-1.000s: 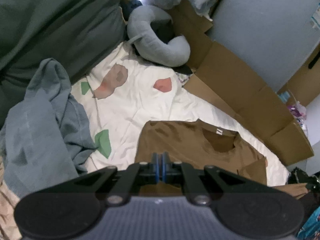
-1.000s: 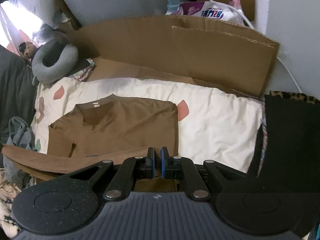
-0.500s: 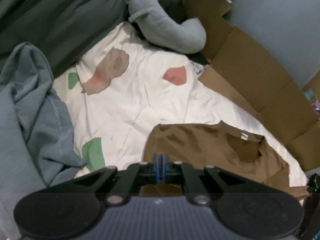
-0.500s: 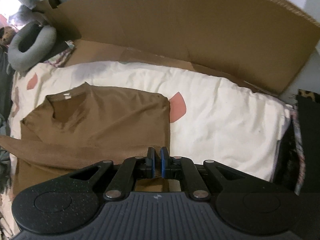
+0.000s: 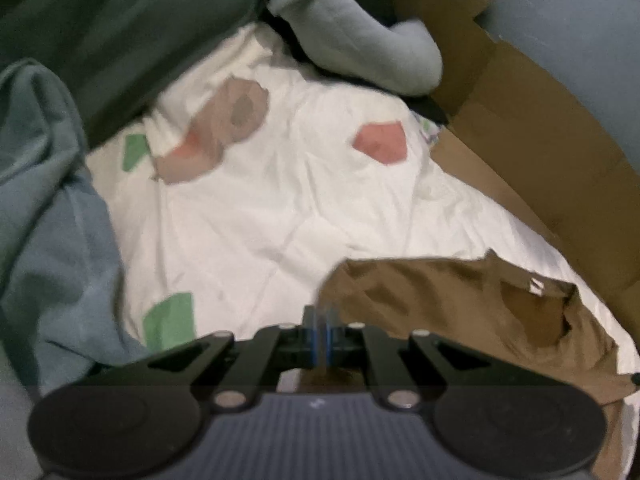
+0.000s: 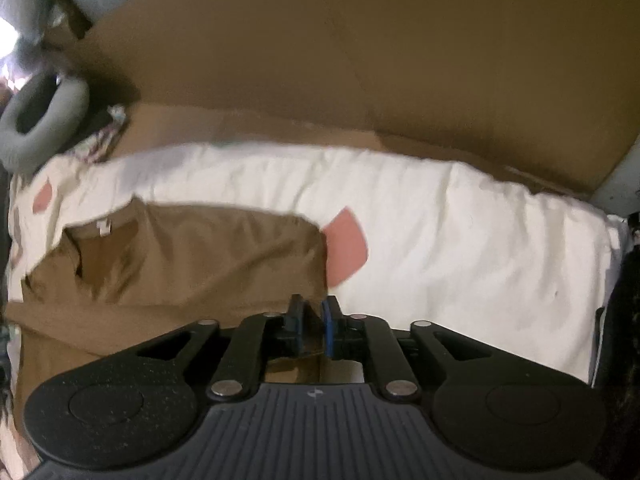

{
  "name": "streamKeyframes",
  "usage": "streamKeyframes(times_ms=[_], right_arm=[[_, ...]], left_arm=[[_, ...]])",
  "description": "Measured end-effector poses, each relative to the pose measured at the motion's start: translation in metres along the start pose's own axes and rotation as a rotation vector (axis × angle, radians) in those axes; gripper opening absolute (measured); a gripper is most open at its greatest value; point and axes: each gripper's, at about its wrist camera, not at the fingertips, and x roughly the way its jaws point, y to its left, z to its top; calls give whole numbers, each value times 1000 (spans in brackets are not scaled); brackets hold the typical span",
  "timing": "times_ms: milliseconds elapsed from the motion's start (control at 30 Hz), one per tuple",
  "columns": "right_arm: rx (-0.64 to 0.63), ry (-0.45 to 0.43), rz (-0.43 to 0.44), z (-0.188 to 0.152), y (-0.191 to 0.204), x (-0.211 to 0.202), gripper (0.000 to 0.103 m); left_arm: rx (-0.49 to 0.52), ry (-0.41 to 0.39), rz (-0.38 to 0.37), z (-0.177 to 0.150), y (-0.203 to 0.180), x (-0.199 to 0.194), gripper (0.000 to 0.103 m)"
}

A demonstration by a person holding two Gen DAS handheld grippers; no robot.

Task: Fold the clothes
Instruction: 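Lift the hem with both grippers and fold it over toward the collar, then open both grippers and release the folded hem, then pinch the folded edge of the shirt with both grippers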

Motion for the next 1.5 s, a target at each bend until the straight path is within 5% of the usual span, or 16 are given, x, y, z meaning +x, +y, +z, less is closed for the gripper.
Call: streamKeyframes(times_ms=[67,133,267,367,467,900,1500], right_arm=[[-9,-40,15,2,-2,-9,19],[-16,-84,21,1,-4,-20,43],[-8,-128,39,-9,-9,-30,47],[22,-129,59,-21,-8,-28,49],[0,-88,57,-35,-1,-18,59],[-146,16,-58,-61,18,21,68],[-210,-9,-168,-45,23,44,70]], left_arm=[[-4,-17,-1,-3,4,-6,8],[15,-31,-1,-5,5,-10,16],[24,-45,-4,-14,4,-11,45],[48,-47,0,-27,-2,-10,56],[81,-16,-7,-39,-11,-1,74],[238,130,90,-64,-29,41,74],[205,45,132,-34,-37,64,76]])
